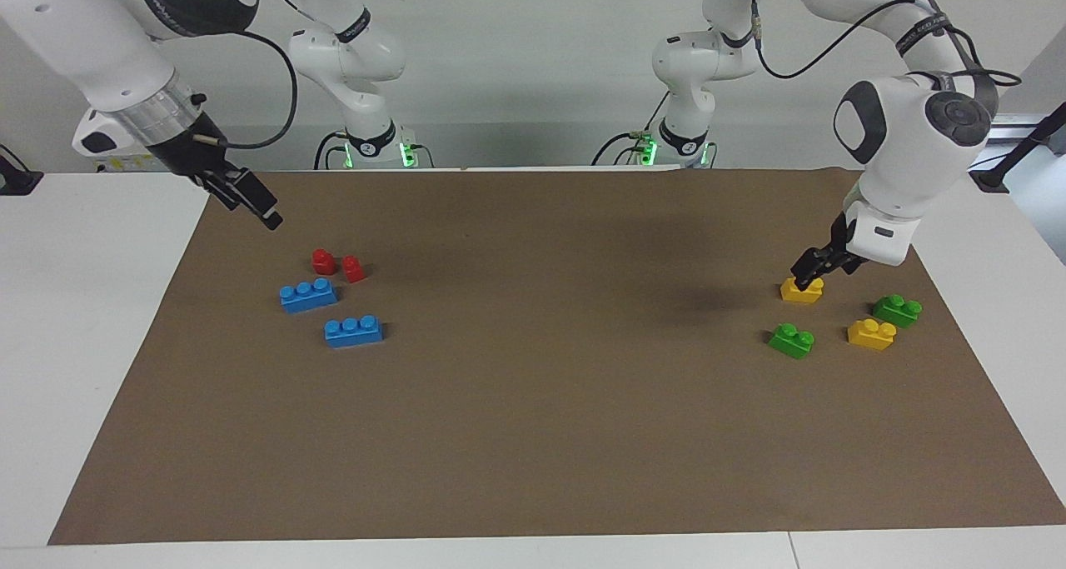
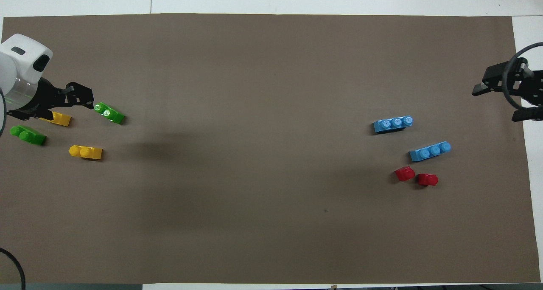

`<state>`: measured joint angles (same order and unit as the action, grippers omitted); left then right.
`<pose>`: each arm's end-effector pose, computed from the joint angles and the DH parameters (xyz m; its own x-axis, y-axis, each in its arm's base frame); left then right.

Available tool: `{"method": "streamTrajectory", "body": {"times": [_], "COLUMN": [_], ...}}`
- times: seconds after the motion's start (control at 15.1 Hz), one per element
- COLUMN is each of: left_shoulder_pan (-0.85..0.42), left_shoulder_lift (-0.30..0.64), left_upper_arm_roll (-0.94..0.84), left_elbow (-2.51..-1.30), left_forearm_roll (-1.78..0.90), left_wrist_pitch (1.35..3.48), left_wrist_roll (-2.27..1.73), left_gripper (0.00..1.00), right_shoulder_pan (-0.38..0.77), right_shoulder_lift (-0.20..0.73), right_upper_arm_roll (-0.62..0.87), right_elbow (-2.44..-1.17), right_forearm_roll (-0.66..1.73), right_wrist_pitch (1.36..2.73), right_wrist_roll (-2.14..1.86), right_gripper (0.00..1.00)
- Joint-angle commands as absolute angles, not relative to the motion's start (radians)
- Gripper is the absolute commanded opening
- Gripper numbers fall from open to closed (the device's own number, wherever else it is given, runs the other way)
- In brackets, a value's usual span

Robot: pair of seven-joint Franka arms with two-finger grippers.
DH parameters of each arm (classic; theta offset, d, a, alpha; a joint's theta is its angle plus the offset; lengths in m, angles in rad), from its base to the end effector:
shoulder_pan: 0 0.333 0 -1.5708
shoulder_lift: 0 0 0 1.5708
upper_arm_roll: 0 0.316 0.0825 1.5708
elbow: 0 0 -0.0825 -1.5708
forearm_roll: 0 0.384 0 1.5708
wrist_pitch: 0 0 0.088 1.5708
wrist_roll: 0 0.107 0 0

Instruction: Remove green block with left arm and hold with right

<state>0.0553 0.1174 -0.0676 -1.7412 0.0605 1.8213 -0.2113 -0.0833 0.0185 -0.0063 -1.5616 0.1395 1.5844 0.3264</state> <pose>0.5945 -0.0008 0.4973 0.9828 0.1829 -0.0260 0.1812 -0.9818 -0.0568 0.5606 -0.0356 0.6207 0.9144 -0.4028 -0.0406 -0.4044 -0.9048 -0.1329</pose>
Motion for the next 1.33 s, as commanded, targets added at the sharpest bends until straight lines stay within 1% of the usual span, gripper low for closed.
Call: {"method": "streamTrajectory", "body": {"times": [0.0,0.13,0.27,0.4,0.86,1.26], "left_shoulder_pan": [0.049,0.052,0.051,0.051,0.049,0.049], "left_shoulder_lift": [0.029,-0.003,-0.008,-0.008,-0.034,-0.035], "left_upper_arm_roll": [-0.067,-0.066,-0.063,-0.066,-0.067,-0.069], "left_elbow": [-1.74,-1.711,-1.63,-1.595,-1.589,-1.591], "left_forearm_roll": [0.063,0.032,-0.001,-0.002,-0.035,-0.037], "left_wrist_pitch": [1.7,1.602,1.498,1.454,1.433,1.434], "left_wrist_roll": [-0.123,-0.092,-0.091,-0.089,-0.041,-0.041], "left_gripper": [1.0,1.0,1.0,1.0,1.0,1.0], "right_shoulder_pan": [-0.086,-0.087,-0.083,-0.054,-0.052,-0.051], "right_shoulder_lift": [0.002,0.003,0.005,0.005,-0.008,-0.011], "right_upper_arm_roll": [0.0,0.002,0.002,0.003,0.005,0.006], "right_elbow": [-1.568,-1.565,-1.565,-1.565,-1.592,-1.595], "right_forearm_roll": [0.077,0.066,0.011,-0.005,-0.002,0.002], "right_wrist_pitch": [1.586,1.597,1.624,1.628,1.585,1.559], "right_wrist_roll": [0.132,0.077,0.038,0.04,0.051,0.06], "right_gripper": [1.0,1.0,1.0,1.0,1.0,1.0]}}
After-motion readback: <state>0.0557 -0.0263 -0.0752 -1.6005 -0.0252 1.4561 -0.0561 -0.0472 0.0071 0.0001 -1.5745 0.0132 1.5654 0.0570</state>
